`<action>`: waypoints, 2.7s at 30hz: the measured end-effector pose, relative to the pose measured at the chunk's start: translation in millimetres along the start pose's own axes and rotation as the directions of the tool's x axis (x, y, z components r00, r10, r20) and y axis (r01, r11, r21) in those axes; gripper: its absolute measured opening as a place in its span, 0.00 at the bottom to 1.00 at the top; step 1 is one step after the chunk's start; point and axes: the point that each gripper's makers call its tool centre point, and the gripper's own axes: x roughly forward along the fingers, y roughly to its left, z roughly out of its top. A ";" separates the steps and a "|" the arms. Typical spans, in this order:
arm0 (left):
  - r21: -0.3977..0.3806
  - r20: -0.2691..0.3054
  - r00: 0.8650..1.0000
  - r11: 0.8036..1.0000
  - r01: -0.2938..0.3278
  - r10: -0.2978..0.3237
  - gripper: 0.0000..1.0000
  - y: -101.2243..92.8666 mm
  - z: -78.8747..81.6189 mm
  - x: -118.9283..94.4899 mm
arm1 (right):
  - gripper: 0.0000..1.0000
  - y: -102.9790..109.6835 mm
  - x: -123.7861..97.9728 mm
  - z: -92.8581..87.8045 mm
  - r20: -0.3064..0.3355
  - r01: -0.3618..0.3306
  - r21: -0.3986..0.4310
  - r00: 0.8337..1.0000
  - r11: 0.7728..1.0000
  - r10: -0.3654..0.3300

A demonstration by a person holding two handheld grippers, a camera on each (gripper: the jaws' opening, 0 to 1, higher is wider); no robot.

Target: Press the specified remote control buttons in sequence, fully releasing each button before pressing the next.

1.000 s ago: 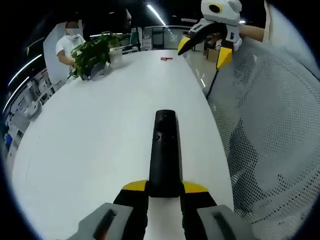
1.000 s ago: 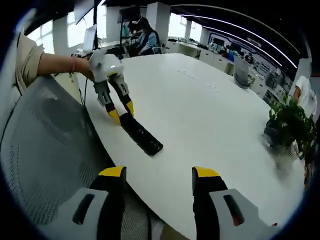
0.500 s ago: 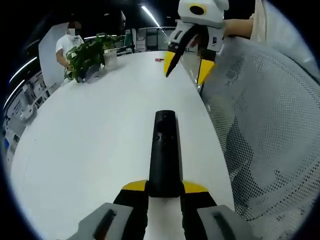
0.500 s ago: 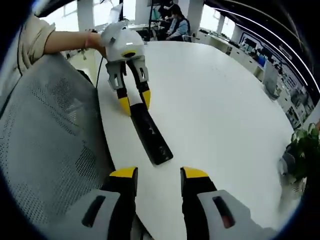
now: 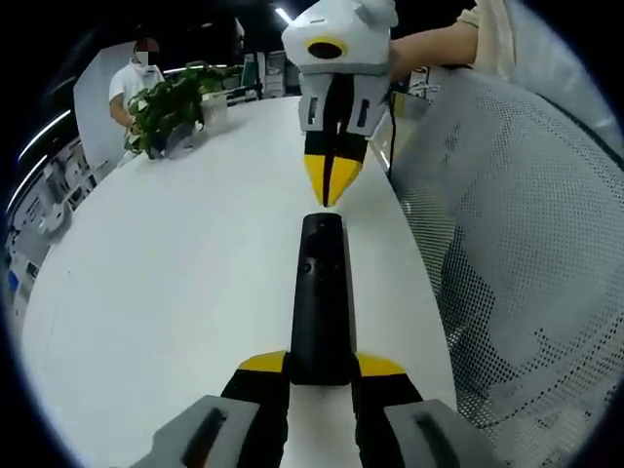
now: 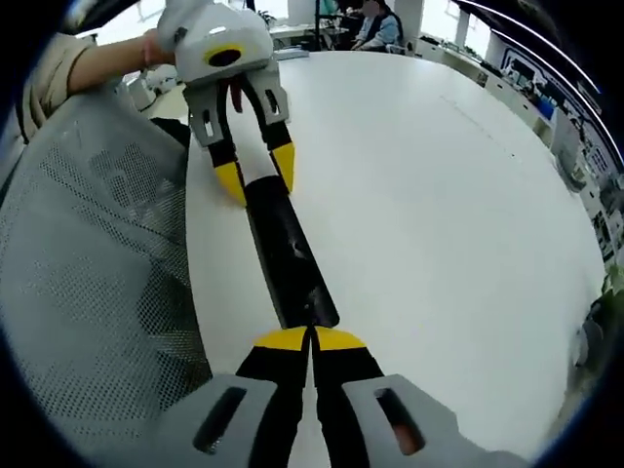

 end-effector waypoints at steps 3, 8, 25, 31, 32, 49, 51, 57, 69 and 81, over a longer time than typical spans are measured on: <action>-0.001 -0.003 1.000 1.000 0.000 0.000 0.24 0.2 0.0 -0.1 | 0.00 -2.5 3.1 2.1 0.002 -0.009 -0.006 1.000 1.000 0.009; -0.003 -0.004 1.000 1.000 0.000 0.000 0.24 0.4 0.2 -0.1 | 0.00 -3.6 4.4 3.2 -0.008 -0.028 -0.030 1.000 0.999 0.028; -0.015 -0.017 1.000 1.000 -0.001 0.001 0.25 2.5 0.1 0.6 | 0.00 1.4 6.6 3.4 -0.144 -0.012 -0.566 0.986 0.824 -0.084; -0.016 -0.065 0.998 1.000 -0.004 0.003 0.25 2.2 1.3 2.0 | 0.00 -0.7 7.8 4.0 -0.182 -0.050 -0.504 0.982 0.862 -0.049; -0.019 -0.071 0.997 1.000 -0.005 0.004 0.25 2.2 1.3 1.9 | 0.00 0.1 7.9 3.6 -0.175 -0.058 -0.469 0.984 0.881 -0.028; -0.043 -0.111 0.994 0.999 0.007 -0.012 0.24 1.4 0.7 1.1 | 0.00 0.6 6.1 7.4 0.086 -0.004 -0.150 0.996 0.989 0.017; -0.037 -0.114 0.993 0.999 0.004 -0.008 0.24 1.0 0.6 1.1 | 0.00 1.7 6.4 7.6 0.084 0.008 -0.177 0.996 0.984 0.007; -0.036 -0.111 0.994 0.999 0.002 -0.006 0.24 1.1 0.3 0.9 | 0.00 6.6 9.6 16.3 0.101 -0.022 -0.268 0.994 0.963 0.050; -0.047 -0.116 0.993 0.999 0.012 -0.018 0.24 1.5 0.4 1.0 | 0.00 5.5 11.6 15.4 -0.053 -0.084 -0.400 0.996 0.913 0.069; -0.052 -0.119 0.993 0.998 0.023 -0.029 0.24 1.2 0.3 0.8 | 0.00 6.4 13.7 14.3 -0.223 -0.158 -0.503 0.974 0.850 0.049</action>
